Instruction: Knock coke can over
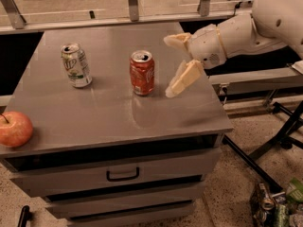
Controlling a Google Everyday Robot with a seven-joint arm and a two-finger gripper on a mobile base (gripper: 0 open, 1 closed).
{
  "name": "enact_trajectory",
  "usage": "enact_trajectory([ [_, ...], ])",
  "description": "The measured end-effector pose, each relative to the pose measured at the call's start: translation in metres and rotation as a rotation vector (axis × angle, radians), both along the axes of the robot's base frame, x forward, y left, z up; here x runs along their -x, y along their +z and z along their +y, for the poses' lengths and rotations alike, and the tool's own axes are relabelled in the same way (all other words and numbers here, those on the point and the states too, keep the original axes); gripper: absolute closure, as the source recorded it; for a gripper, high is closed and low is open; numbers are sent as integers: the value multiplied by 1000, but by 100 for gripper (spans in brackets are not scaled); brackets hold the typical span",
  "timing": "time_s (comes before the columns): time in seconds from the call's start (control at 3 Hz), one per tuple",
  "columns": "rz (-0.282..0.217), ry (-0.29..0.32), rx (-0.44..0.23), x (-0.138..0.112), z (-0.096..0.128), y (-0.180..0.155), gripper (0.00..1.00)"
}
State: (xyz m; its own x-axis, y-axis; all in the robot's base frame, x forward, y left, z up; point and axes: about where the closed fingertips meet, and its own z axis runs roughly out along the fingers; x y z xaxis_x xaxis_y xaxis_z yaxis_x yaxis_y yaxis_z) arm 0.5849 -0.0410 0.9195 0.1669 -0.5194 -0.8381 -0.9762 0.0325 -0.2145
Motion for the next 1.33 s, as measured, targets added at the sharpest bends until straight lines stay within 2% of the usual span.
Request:
enact_trajectory([
  [0.67, 64, 64, -137, -4, 44, -11, 0],
  [1.0, 78, 95, -173, 3, 69, -15, 15],
  [1.33, 116, 122, -205, 5, 88, -25, 46],
])
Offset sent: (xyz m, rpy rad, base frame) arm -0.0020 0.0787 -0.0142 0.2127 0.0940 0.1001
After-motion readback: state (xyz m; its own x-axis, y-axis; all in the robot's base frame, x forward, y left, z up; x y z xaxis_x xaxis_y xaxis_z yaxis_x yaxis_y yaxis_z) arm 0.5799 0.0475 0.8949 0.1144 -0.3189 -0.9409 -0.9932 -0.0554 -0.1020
